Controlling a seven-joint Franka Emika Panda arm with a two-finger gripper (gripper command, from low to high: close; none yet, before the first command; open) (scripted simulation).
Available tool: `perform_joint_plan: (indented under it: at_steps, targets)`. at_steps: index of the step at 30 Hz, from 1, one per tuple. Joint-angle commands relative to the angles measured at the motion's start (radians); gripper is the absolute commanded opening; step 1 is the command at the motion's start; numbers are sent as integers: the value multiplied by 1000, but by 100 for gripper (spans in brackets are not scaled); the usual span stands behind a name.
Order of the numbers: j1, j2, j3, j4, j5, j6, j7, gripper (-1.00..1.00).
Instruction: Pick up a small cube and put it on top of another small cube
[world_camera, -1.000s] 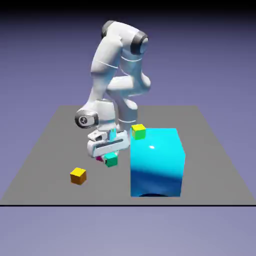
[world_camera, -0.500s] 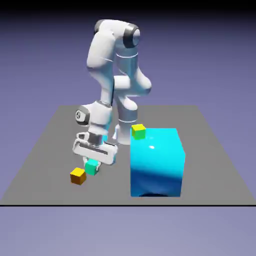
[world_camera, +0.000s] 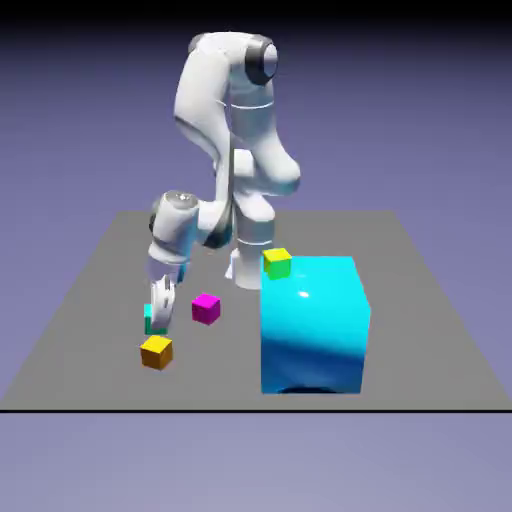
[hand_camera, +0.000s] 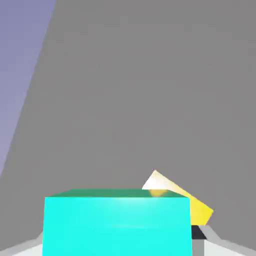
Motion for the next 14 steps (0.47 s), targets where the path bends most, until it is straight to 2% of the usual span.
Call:
perform_joint_plan:
  at_steps: [1, 4, 10, 11, 14]
  targets:
    - [-26, -8, 28, 0, 44, -27, 18, -100]
    - [-77, -25, 81, 0, 128, -78, 52, -100]
    - [-15, 184, -36, 38, -67, 83, 203, -100]
    - [-15, 184, -36, 38, -67, 83, 203, 100]
    - [-37, 112, 4, 25, 1, 27, 151, 100]
